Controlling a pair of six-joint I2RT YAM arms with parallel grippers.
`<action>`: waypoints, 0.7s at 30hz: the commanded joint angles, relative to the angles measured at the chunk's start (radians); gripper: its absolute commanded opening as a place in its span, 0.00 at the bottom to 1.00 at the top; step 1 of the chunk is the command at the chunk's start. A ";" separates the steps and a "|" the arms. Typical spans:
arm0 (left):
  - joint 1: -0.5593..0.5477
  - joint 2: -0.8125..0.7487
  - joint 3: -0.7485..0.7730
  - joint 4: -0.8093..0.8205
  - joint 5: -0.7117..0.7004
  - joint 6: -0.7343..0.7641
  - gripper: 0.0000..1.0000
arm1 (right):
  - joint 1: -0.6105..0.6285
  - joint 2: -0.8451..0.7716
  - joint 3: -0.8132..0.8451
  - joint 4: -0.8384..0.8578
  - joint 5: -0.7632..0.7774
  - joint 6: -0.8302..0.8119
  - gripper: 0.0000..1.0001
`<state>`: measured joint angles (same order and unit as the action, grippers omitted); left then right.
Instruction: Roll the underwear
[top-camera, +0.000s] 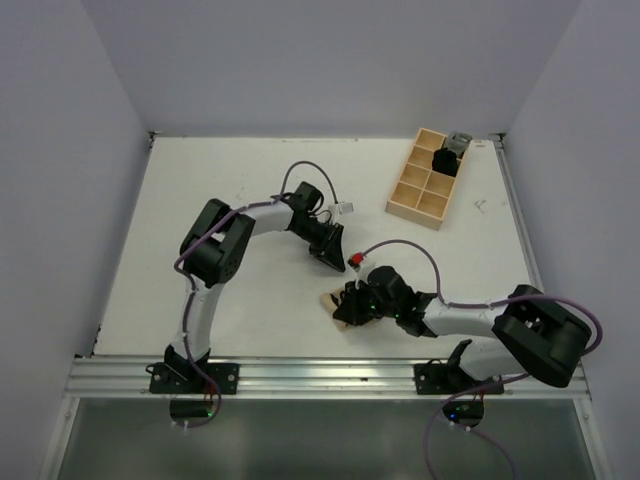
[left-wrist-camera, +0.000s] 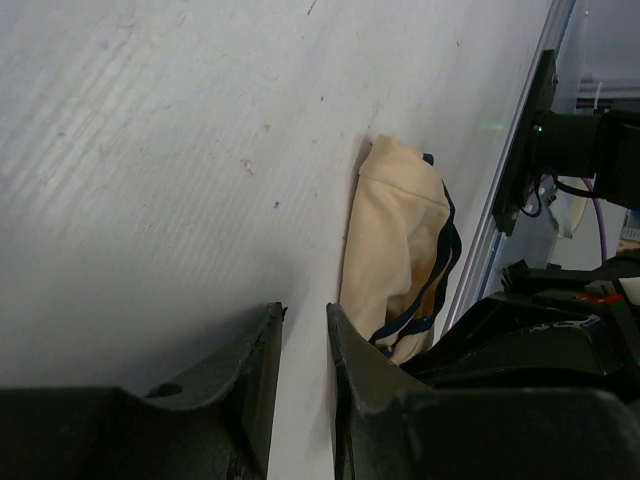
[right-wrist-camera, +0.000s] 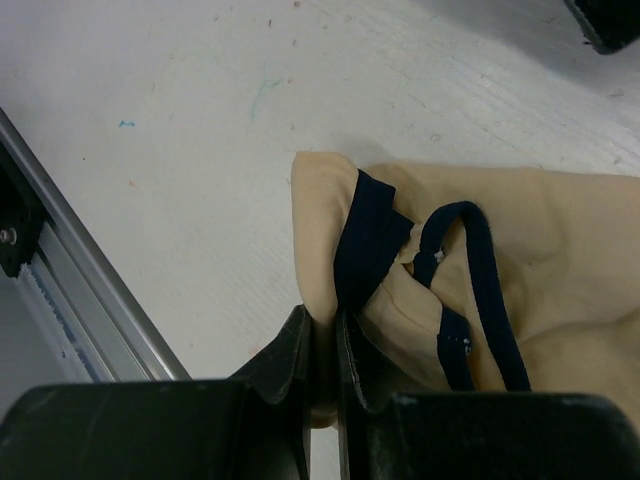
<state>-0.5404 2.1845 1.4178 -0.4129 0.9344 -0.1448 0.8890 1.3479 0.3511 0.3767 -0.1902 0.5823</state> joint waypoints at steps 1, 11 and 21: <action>-0.027 0.053 0.090 -0.067 0.061 0.054 0.28 | 0.002 -0.035 -0.014 -0.030 -0.009 -0.018 0.00; -0.085 0.075 0.060 -0.020 0.093 0.016 0.30 | 0.002 -0.085 -0.004 -0.096 0.011 -0.044 0.00; -0.098 0.064 0.032 0.029 0.060 -0.033 0.00 | 0.001 -0.084 -0.046 -0.055 0.011 0.004 0.00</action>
<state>-0.6380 2.2627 1.4616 -0.4240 1.0161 -0.1688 0.8894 1.2793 0.3298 0.3035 -0.1936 0.5663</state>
